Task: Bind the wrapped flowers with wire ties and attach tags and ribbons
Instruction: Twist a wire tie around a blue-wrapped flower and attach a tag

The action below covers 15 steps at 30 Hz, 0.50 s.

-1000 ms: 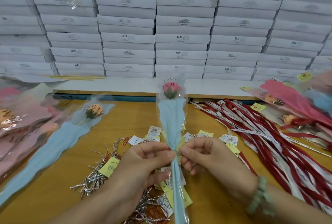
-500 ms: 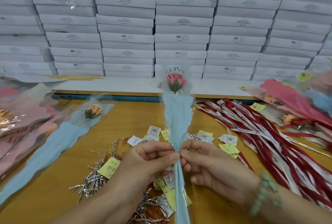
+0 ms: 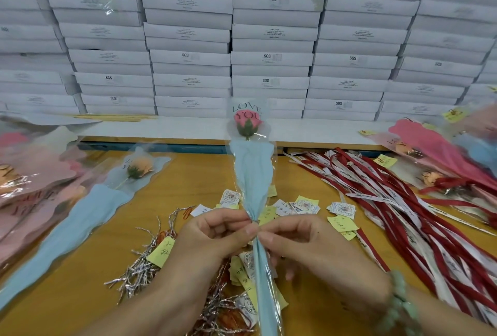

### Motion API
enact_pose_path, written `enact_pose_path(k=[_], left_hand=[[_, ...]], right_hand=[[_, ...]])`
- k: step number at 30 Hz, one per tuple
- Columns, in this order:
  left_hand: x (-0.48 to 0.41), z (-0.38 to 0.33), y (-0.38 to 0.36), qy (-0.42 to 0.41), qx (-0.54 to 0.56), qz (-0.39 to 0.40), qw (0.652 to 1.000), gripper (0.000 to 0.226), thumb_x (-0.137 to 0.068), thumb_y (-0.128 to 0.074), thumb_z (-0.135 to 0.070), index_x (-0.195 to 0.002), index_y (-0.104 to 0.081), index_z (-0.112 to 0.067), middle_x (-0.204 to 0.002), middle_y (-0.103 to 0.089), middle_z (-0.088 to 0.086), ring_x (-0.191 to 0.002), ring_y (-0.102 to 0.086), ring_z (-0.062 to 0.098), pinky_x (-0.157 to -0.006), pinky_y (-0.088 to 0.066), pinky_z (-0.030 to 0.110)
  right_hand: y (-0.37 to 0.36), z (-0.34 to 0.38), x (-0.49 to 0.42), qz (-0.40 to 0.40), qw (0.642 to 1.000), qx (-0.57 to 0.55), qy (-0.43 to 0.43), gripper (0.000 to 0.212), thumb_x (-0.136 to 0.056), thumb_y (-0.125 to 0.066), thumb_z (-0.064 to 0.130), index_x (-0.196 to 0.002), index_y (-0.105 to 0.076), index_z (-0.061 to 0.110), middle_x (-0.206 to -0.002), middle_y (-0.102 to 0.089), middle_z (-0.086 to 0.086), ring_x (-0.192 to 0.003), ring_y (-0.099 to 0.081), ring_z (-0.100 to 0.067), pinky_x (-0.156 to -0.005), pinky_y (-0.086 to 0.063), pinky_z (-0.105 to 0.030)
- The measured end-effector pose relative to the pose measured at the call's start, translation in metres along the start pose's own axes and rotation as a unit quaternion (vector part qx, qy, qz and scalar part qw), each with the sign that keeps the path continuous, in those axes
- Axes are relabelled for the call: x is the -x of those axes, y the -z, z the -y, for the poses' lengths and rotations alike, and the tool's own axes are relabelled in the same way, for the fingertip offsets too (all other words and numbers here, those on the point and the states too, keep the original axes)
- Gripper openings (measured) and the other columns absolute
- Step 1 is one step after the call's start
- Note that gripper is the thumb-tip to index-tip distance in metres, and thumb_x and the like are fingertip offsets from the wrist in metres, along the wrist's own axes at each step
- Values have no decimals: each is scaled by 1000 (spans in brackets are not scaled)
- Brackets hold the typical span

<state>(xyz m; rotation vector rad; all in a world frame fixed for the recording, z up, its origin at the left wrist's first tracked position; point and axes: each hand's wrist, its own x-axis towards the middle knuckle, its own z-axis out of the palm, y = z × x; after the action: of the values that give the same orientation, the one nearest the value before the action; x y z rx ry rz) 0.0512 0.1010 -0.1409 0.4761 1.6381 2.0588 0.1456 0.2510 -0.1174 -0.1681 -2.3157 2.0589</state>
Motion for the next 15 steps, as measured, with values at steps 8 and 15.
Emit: enact_pose_path(k=[8, 15], left_hand=[[-2, 6, -1, 5, -10, 5, 1000, 44, -37, -86, -26, -79, -79, -16, -81, -74, 12, -70, -69, 14, -61, -53, 19], [-8, -3, 3, 48, 22, 117, 992, 51, -68, -79, -14, -116, -65, -4, -111, -73, 13, -103, -70, 25, -84, -58, 29]], right_hand=[[-1, -2, 0, -14, 998, -2, -54, 17, -87, -69, 22, -92, -74, 6, -57, -57, 12, -54, -40, -8, -48, -34, -17], [3, 3, 0, 32, 996, -17, -84, 13, -89, -67, 21, -78, -74, 18, -58, -48, 6, -50, -36, -4, -48, -31, -17]])
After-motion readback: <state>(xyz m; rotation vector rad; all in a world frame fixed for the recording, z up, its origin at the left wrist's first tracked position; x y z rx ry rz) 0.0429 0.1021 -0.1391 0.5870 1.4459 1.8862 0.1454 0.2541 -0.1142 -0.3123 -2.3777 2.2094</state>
